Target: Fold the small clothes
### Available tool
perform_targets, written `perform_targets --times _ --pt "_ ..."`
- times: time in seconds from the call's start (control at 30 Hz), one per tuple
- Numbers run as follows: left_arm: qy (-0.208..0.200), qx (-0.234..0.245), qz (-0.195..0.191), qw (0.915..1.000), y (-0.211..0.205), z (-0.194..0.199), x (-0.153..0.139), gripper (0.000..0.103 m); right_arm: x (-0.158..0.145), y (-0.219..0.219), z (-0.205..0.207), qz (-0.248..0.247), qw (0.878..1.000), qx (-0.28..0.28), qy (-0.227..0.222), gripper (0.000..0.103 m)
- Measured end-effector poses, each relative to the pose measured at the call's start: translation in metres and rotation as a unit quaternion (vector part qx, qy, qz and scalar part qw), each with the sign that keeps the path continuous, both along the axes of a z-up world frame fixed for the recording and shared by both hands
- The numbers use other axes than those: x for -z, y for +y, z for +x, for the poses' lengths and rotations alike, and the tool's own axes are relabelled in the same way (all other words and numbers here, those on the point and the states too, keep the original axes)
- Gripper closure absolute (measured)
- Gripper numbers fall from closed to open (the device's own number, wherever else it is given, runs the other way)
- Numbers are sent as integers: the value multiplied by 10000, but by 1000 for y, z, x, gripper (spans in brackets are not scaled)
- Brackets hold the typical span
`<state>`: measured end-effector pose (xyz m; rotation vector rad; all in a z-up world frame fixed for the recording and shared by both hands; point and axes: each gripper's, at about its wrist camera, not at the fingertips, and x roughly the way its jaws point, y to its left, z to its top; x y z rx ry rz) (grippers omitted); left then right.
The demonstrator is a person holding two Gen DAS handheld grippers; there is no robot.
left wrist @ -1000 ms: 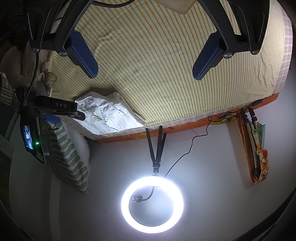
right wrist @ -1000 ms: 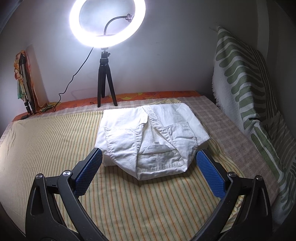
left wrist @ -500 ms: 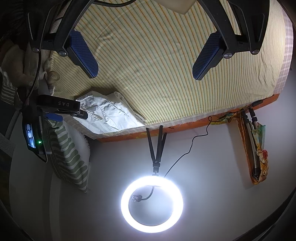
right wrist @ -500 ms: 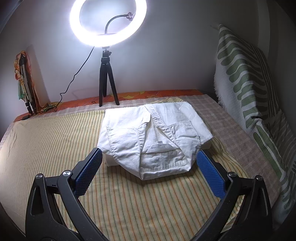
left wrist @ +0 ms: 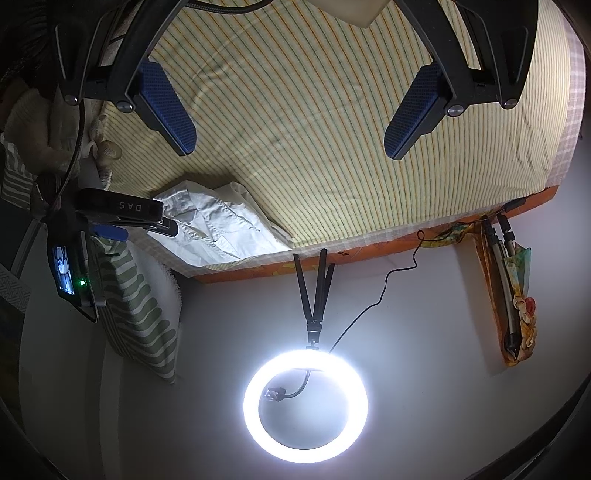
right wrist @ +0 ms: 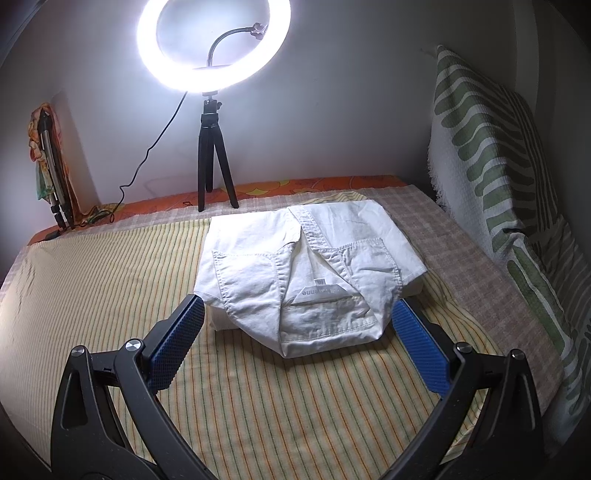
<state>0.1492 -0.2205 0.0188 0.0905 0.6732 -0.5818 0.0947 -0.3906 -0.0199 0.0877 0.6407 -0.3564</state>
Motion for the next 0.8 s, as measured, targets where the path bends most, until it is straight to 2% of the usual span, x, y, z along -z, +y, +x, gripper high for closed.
perform_targets --times 0.8 --pt "-17 78 22 10000 -7 1 2 0 3 -9 -2 94 9999 6 37 0"
